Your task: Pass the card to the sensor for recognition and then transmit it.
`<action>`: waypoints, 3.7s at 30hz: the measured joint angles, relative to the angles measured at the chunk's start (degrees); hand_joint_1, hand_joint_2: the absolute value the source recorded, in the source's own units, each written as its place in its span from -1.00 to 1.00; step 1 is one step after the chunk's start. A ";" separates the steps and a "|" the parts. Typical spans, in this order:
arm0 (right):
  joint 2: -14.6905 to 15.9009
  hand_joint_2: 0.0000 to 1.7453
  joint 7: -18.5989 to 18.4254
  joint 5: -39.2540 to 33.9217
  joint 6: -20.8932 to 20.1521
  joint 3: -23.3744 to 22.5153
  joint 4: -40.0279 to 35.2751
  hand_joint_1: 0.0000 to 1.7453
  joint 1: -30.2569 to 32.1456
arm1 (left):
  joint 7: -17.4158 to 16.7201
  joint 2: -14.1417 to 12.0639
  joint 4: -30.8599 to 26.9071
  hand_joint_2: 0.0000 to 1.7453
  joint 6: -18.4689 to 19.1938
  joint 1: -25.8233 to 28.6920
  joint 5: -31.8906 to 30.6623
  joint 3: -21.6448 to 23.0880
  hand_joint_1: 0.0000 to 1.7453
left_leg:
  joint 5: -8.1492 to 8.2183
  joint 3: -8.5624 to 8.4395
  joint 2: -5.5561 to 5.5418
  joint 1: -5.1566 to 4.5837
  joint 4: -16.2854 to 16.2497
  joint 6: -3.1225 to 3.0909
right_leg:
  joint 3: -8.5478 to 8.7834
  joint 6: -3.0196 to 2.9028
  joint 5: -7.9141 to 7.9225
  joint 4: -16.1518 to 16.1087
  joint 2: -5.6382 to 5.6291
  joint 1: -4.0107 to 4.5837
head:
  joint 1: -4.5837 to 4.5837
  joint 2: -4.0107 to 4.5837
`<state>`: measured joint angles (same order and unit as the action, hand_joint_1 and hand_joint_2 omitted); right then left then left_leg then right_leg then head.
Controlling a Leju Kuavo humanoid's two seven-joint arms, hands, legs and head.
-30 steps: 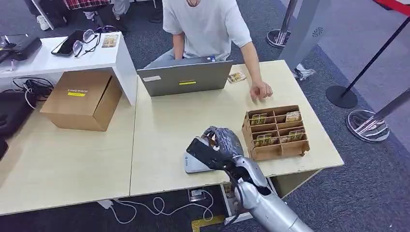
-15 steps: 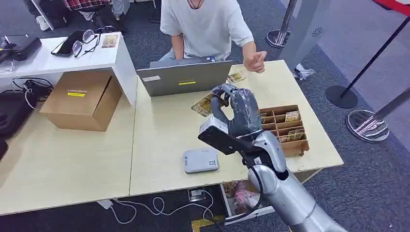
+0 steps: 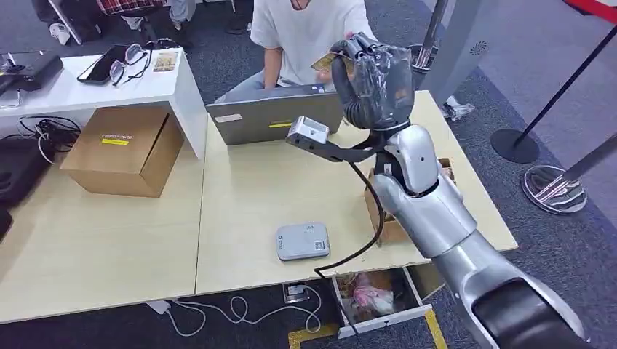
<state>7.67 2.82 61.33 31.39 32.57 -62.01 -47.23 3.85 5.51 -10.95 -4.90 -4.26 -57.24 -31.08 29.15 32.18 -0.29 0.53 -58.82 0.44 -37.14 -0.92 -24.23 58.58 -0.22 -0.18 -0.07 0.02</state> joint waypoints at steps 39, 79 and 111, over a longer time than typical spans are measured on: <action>-8.57 1.00 -8.06 14.34 1.24 8.61 34.30 -1.00 -15.86 | -0.70 0.02 0.02 -1.00 -2.14 0.34 2.56 0.50 -1.00 | -0.04 0.01 -0.04 0.01 0.00 0.05 | 0.00 0.00 0.01 0.00 0.00 0.01 | 0.00 0.00; -6.41 -1.00 11.08 -55.80 -20.70 -0.17 -24.10 -1.00 20.68 | 1.16 1.14 0.04 -1.00 -5.70 2.13 5.40 -1.55 -1.00 | 0.05 0.03 -0.04 0.01 0.01 0.00 | -0.04 0.04 -0.07 -0.03 0.00 0.01 | -0.02 0.00; -4.79 -1.00 9.40 -45.63 -19.80 -1.77 -33.06 -1.00 29.86 | -0.77 0.98 0.02 -1.00 -4.46 1.86 5.16 -1.90 -1.00 | 0.10 0.02 0.00 0.01 0.01 0.01 | -0.03 0.04 -0.07 -0.03 -0.03 0.01 | -0.02 0.00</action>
<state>2.89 12.22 15.70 11.58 30.80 -95.08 -17.37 3.08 6.49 -10.93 -9.35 -2.40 -52.08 -32.98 29.25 32.20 -0.29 0.54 -58.81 0.46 -37.18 -0.88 -24.31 58.55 -0.25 -0.16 -0.09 0.02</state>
